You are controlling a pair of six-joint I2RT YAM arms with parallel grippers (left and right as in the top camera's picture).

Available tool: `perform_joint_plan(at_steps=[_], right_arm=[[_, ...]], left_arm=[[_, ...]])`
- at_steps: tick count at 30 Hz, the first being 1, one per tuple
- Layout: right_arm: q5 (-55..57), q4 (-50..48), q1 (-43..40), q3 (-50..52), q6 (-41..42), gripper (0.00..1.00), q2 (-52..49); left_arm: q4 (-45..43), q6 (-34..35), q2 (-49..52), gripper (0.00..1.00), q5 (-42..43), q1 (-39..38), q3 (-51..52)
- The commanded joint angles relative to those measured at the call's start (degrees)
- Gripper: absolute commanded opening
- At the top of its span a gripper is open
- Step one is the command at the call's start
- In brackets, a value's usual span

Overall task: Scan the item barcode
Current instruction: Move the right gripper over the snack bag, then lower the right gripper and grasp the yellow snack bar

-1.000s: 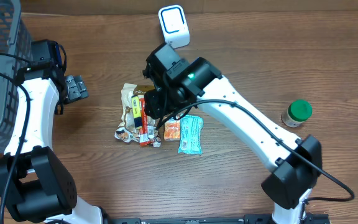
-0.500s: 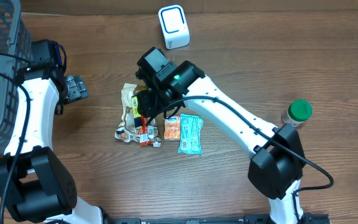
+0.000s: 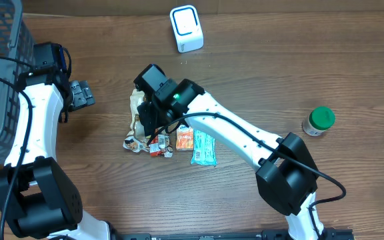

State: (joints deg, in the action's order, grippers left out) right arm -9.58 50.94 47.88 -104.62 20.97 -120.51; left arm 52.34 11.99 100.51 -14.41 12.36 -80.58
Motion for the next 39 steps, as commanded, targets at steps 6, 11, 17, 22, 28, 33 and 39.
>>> perform_joint_plan(at_steps=[6, 11, 17, 22, 28, 33, 39], right_arm=[[3.56, -7.43, 1.62, 6.67, 6.54, 0.39, -0.17], [3.65, -11.19, 1.92, 9.22, 7.61, 0.39, -0.2], [7.06, -13.18, 3.08, 10.82, 9.27, 0.39, -0.28], [9.44, -13.33, 4.02, 10.82, 9.53, 0.39, -0.68], [12.09, -13.25, 4.52, 10.82, 10.78, 0.39, -2.6], [12.09, -13.42, 4.52, 10.82, 10.8, 0.39, -3.28], [12.09, -13.38, 4.57, 10.82, 10.82, 0.39, -3.34]], left_arm=[[-0.09, -0.22, -0.87, 1.0, -0.59, -0.37, -0.9], [-0.09, -0.22, -0.87, 1.0, -0.59, -0.37, -0.9], [-0.09, -0.22, -0.87, 1.0, -0.59, -0.37, -0.9], [-0.09, -0.22, -0.87, 1.0, -0.59, -0.37, -0.9], [-0.09, -0.22, -0.87, 1.0, -0.59, -0.37, -0.9], [-0.09, -0.22, -0.87, 1.0, -0.59, -0.37, -0.9], [-0.09, -0.22, -0.87, 1.0, -0.59, -0.37, -0.9]])
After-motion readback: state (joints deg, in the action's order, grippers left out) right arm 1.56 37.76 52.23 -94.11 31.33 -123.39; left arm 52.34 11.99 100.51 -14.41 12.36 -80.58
